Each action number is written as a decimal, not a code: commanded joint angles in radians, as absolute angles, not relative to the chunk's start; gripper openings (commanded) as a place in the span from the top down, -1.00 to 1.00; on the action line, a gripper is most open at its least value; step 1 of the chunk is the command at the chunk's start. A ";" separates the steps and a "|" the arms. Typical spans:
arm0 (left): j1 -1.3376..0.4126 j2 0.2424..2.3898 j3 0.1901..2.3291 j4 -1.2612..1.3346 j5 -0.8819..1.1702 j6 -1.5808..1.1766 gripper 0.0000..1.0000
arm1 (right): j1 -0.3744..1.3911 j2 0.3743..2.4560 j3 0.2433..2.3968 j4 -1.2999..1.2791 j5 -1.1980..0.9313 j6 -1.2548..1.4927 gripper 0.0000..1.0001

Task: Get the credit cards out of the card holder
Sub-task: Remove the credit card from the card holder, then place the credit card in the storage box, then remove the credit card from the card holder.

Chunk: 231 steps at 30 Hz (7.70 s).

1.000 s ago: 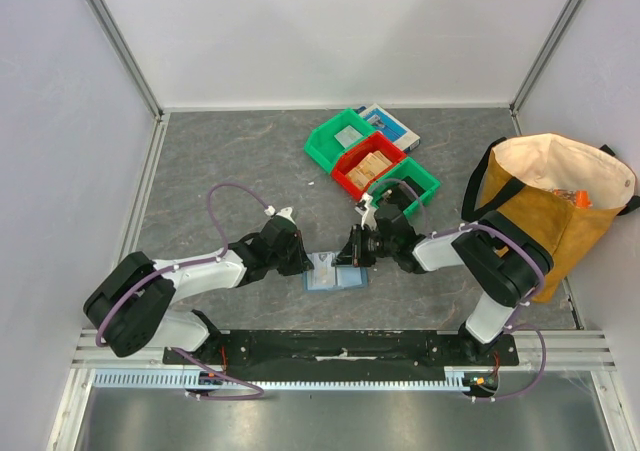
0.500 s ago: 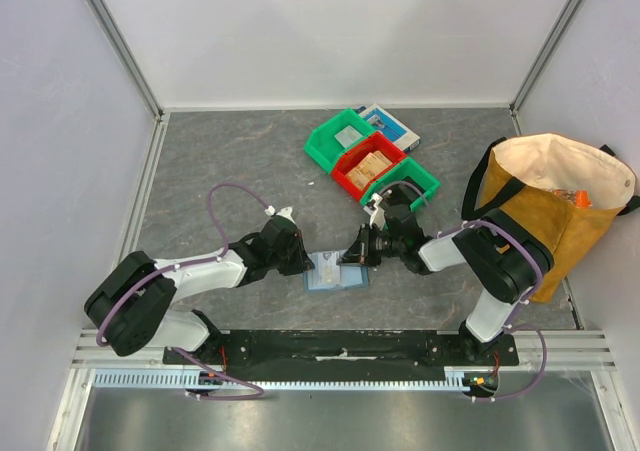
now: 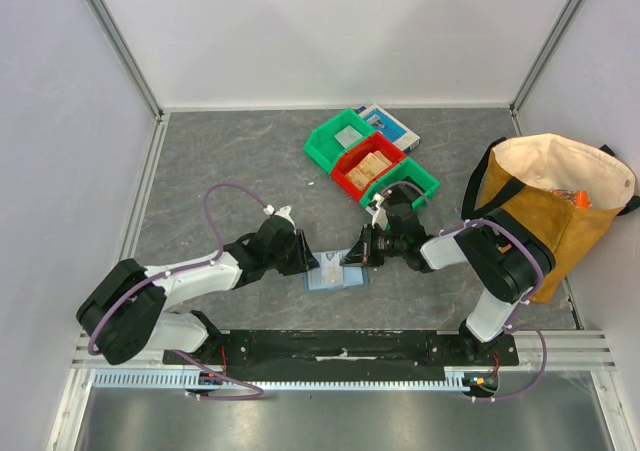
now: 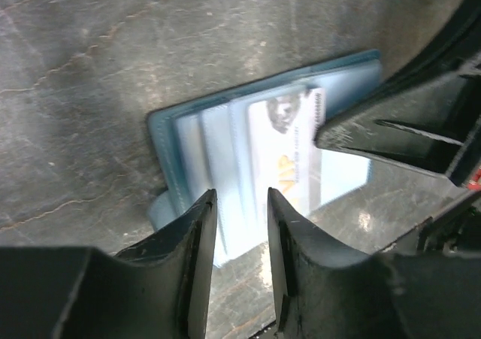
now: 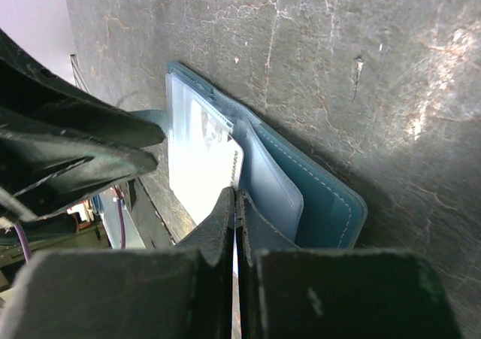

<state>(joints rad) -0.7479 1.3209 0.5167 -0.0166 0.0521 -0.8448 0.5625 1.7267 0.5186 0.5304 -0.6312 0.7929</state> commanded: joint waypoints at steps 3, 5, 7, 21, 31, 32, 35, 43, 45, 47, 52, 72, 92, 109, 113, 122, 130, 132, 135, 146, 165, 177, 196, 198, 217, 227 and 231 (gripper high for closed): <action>-0.778 1.298 0.590 -0.009 0.121 -0.830 0.21 | 0.563 1.730 0.538 0.497 -0.630 0.770 1.00; -0.779 1.325 0.598 -0.009 0.117 -0.831 0.36 | 0.563 1.733 0.538 0.500 -0.632 0.772 1.00; -0.779 1.347 0.597 -0.003 0.101 -0.842 0.58 | 0.563 1.730 0.540 0.500 -0.632 0.770 1.00; -0.779 1.422 0.520 0.025 0.060 -0.874 0.97 | 0.560 1.695 0.555 0.382 -0.561 0.687 1.00; -0.775 1.425 0.529 -0.031 0.034 -0.824 0.96 | 0.560 1.695 0.603 0.298 -0.563 0.629 0.92; -0.775 1.430 0.537 -0.034 0.043 -0.799 0.97 | 0.560 1.695 0.609 0.292 -0.564 0.618 0.88; -0.775 1.442 0.549 -0.044 0.066 -0.759 0.96 | 0.555 1.701 0.641 0.243 -0.565 0.566 0.74; -0.775 1.450 0.558 -0.052 0.086 -0.719 0.97 | 0.532 1.752 0.725 0.193 -0.609 0.499 0.39; -0.775 1.451 0.557 -0.051 0.089 -0.718 0.97 | 0.531 1.770 0.739 0.189 -0.629 0.491 0.38; -0.775 1.451 0.557 -0.048 0.092 -0.716 0.96 | 0.531 1.792 0.750 0.187 -0.655 0.482 0.38; -0.775 1.456 0.560 -0.046 0.097 -0.713 0.97 | 0.531 1.824 0.762 0.192 -0.716 0.472 0.42; -0.765 1.440 0.540 -0.052 0.081 -0.749 0.96 | 0.425 1.651 0.628 0.193 -0.704 0.495 1.00; -0.767 0.996 0.529 0.116 0.018 -0.896 -0.70 | 0.437 1.045 0.371 0.599 -0.381 0.946 1.00; -0.790 0.971 0.403 0.571 0.083 -0.971 -0.59 | 0.641 1.045 0.308 0.963 -0.153 1.131 1.00; -0.795 0.976 0.390 0.623 0.063 -0.979 -0.35 | 0.661 1.071 0.305 1.009 -0.147 1.141 1.00; -0.787 0.930 0.391 0.583 0.069 -0.915 0.97 | 0.667 1.059 0.313 0.987 -0.195 1.083 0.49; -0.663 0.842 0.607 0.129 0.328 -0.593 0.96 | 0.664 0.922 0.492 0.525 -0.360 0.645 -0.96; -0.644 0.850 0.675 0.019 0.408 -0.508 0.96 | 0.664 0.920 0.601 0.363 -0.432 0.498 -0.96; -0.634 0.885 0.779 -0.161 0.529 -0.375 0.97 | 0.664 0.954 0.760 0.102 -0.538 0.275 -0.96; -0.632 0.953 1.003 -0.479 0.693 -0.057 0.97 | 0.664 1.061 1.092 -0.299 -0.722 -0.081 -0.67; -0.632 0.996 1.071 -0.549 0.720 0.077 0.86 | 0.663 1.238 1.241 -0.569 -0.864 -0.295 1.00; -0.496 0.881 0.922 -0.325 0.088 -0.126 -0.63 | 0.462 1.498 1.330 -0.390 -0.707 0.104 1.00; -0.448 0.790 0.819 -0.284 -0.226 -0.146 -0.65 | 0.310 2.325 2.115 -0.361 -0.353 0.348 1.00; -0.448 0.793 0.819 -0.284 -0.226 -0.146 -0.65 | 0.308 2.387 2.181 -0.362 -0.359 0.344 1.00; -0.448 0.799 0.815 -0.284 -0.212 -0.146 -0.64 | 0.265 2.448 2.177 -0.261 -0.307 0.351 0.16; -0.448 0.839 0.839 -0.319 -0.117 -0.195 -0.65 | 0.261 2.111 1.932 -0.258 -0.249 0.301 -0.23; -0.448 0.885 0.861 -0.362 -0.005 -0.291 -0.66 | 0.296 1.886 1.722 -0.249 -0.239 0.272 -0.37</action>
<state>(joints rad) -0.4526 0.8494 0.8196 -0.3424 -0.1230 -0.1696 0.2657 2.1357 1.8519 -0.2813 -0.2592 0.3202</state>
